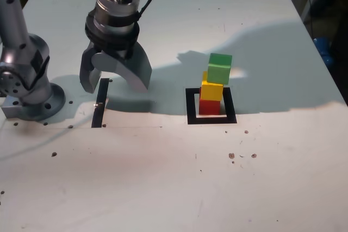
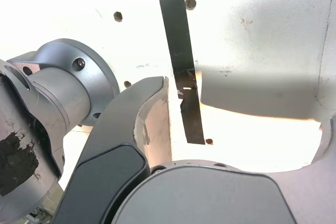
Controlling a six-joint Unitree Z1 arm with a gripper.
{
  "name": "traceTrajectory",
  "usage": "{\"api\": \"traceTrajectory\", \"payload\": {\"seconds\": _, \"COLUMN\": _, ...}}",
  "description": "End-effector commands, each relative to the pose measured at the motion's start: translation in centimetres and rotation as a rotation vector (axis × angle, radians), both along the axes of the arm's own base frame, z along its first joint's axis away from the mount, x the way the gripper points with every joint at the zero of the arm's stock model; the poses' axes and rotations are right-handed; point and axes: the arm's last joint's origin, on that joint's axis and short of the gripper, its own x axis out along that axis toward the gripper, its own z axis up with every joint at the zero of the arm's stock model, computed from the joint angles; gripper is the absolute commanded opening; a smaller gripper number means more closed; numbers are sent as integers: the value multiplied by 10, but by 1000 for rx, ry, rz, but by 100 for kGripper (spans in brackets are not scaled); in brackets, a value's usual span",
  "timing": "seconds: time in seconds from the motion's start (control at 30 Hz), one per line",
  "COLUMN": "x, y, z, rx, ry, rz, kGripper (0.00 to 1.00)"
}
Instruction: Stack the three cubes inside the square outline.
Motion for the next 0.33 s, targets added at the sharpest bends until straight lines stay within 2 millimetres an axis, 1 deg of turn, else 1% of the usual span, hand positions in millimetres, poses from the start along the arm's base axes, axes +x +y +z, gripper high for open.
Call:
{"api": "traceTrajectory", "payload": {"seconds": 0.0, "x": -1, "y": 0, "z": 0, "rx": -3, "ry": -3, "rz": 4, "kGripper": 100}}
{"api": "traceTrajectory", "payload": {"seconds": 0.3, "x": -9, "y": 3, "z": -6, "rx": -8, "ry": 16, "rz": 15, "kGripper": 100}}
